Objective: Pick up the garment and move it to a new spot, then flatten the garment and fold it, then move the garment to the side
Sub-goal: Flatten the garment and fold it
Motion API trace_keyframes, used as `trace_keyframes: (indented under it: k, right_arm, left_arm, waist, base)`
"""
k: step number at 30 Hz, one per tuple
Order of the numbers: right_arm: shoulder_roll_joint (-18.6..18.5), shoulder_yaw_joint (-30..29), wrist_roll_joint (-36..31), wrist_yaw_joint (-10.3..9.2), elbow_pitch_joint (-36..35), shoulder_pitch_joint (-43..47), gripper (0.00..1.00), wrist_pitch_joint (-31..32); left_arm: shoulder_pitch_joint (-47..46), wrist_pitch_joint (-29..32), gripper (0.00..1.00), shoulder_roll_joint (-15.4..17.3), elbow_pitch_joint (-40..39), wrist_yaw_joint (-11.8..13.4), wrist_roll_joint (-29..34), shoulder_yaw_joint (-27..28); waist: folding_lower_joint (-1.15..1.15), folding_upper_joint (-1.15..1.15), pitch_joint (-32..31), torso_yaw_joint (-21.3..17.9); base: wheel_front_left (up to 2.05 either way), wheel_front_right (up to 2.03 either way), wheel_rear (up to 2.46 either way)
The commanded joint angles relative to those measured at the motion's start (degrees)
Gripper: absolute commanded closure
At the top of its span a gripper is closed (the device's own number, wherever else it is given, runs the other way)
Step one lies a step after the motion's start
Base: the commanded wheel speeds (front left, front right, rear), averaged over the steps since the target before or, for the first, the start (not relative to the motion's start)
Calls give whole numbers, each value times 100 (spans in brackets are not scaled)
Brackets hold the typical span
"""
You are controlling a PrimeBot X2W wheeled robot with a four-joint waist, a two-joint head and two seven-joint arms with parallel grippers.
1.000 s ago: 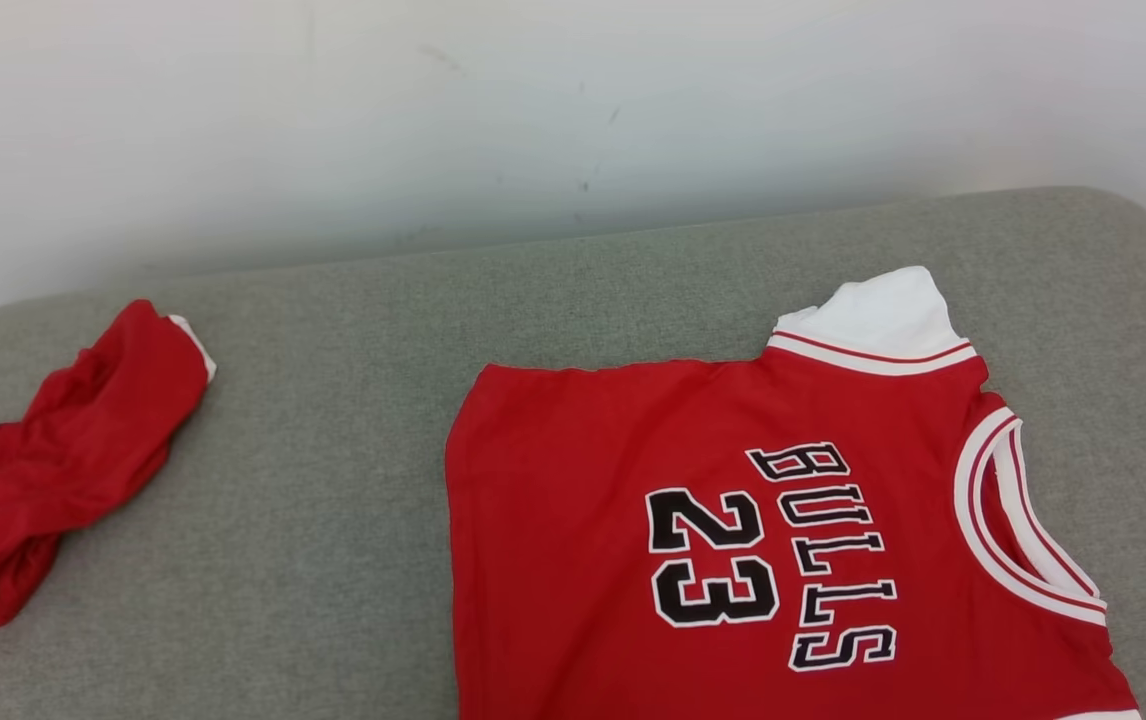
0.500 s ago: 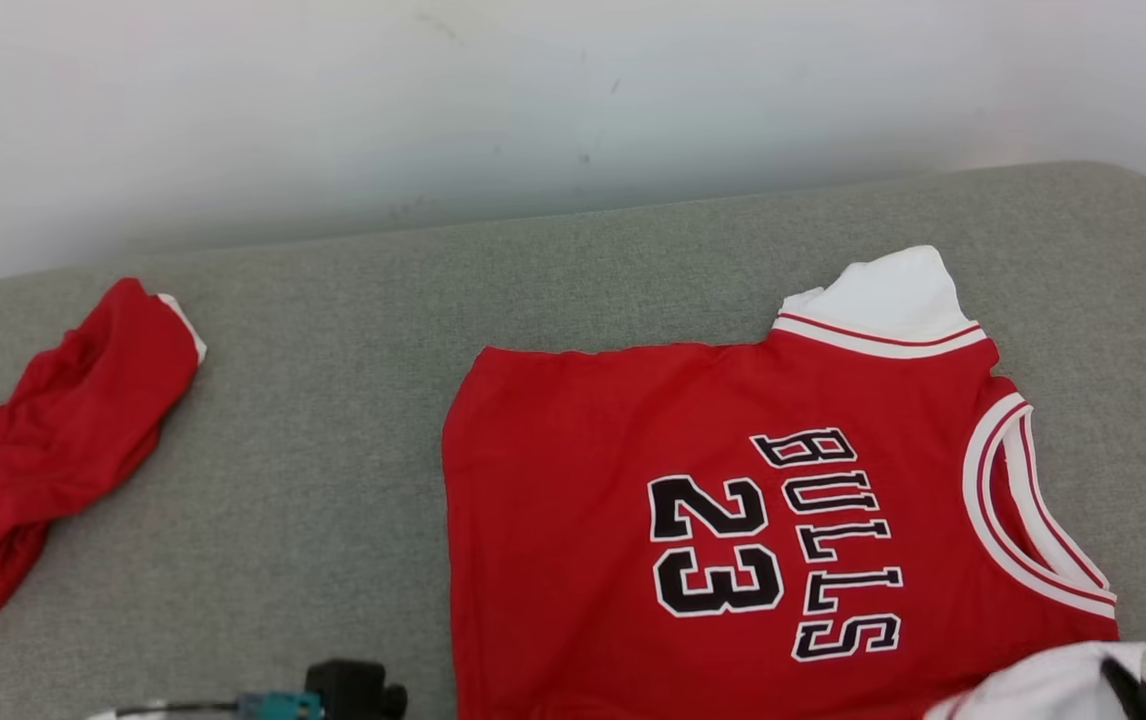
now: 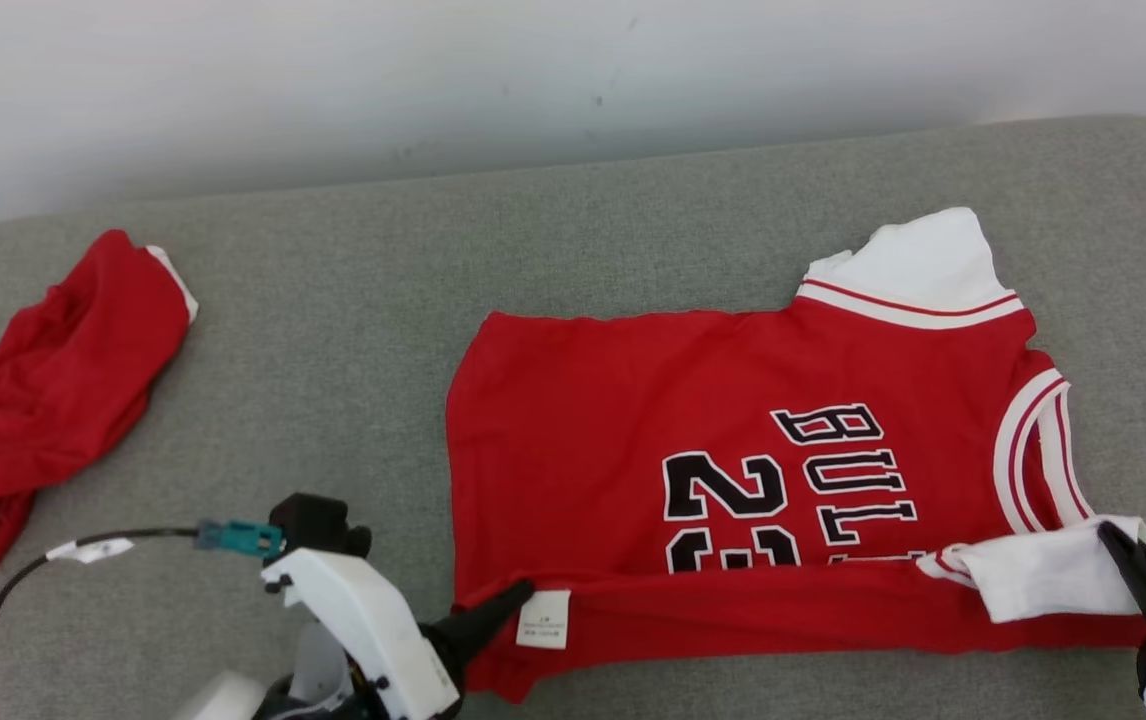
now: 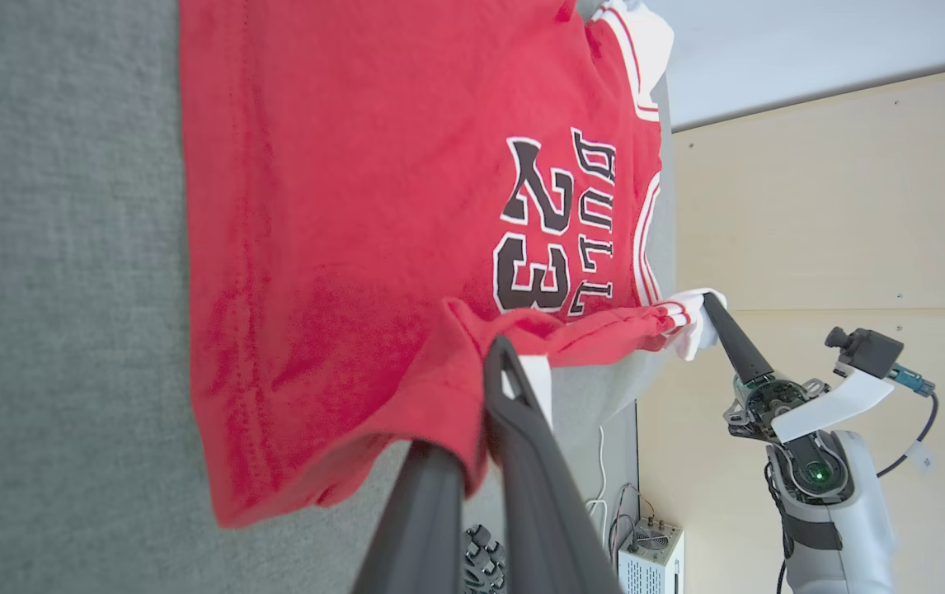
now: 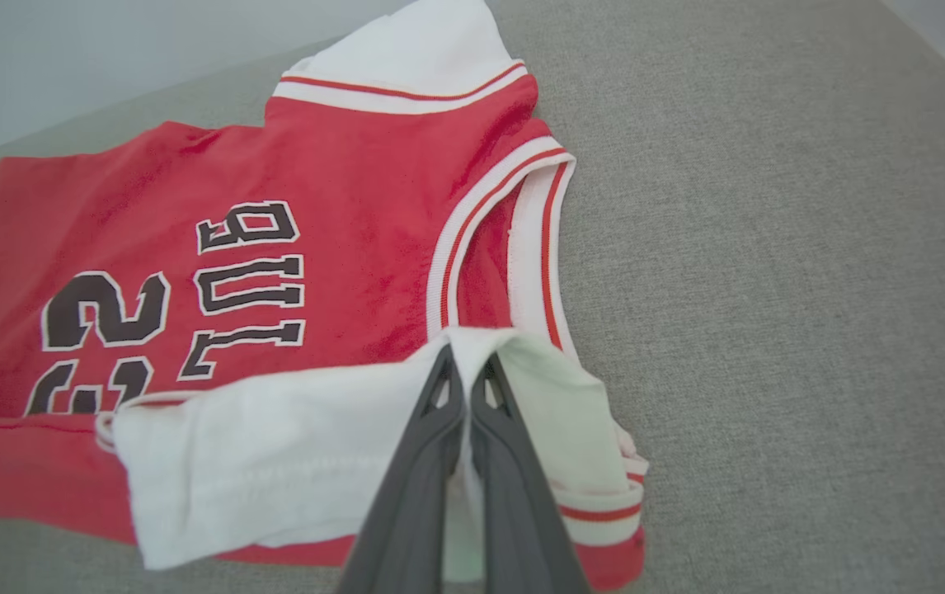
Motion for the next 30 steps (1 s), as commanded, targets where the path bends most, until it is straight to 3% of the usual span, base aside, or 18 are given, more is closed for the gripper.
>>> trace_keyframes:
  k: [1,5,6,7,8,9,13,18,24,30]
  right_arm:
    - [13,15,-43,-12,50,-148,100,-15]
    - [32,177,-166,-12,225,-568,100,-58]
    - [39,192,-215,-12,276,-674,100,-117]
    - [50,211,-269,-12,325,-759,85,-170]
    - [69,233,-309,-12,362,-825,23,-263]
    - [91,266,-325,-12,412,-873,0,-332]
    - [104,227,-374,-12,491,-931,0,-740]
    - [-7,128,-413,-12,297,-499,0,-1180]
    - [-287,118,-946,-12,-29,246,0,-1370]
    - [-356,92,-1583,-12,20,637,0,-1344]
  left_arm:
    - [-134,46,100,-11,54,13,23,24]
    - [-503,183,100,-91,353,14,105,-33]
    - [-586,206,87,-86,428,-10,152,-58]
    - [-654,211,62,-92,513,-28,197,-67]
    - [-708,196,0,-90,588,-35,261,-96]
    - [-760,175,0,-80,655,-72,317,-129]
    - [-784,-147,0,-72,820,-146,555,-59]
    - [-425,-787,0,194,617,-143,1029,14]
    - [192,-1447,0,513,180,188,1747,-140]
    - [549,-1623,0,432,-71,517,2402,-708]
  waist:
    - [-1,0,107,16]
    - [-1,0,277,25]
    - [-1,0,310,26]
    - [-1,0,335,29]
    - [-1,0,349,33]
    - [-1,0,356,35]
    - [-1,0,280,16]
    - [-1,0,77,-23]
    - [-1,0,-52,-97]
    - [-1,0,15,-145]
  base:
    - [0,0,0]
    - [0,0,0]
    - [0,0,0]
    - [0,0,0]
    - [0,0,0]
    - [0,0,0]
    - [0,0,0]
    - [0,0,0]
    - [0,0,0]
    - [0,0,0]
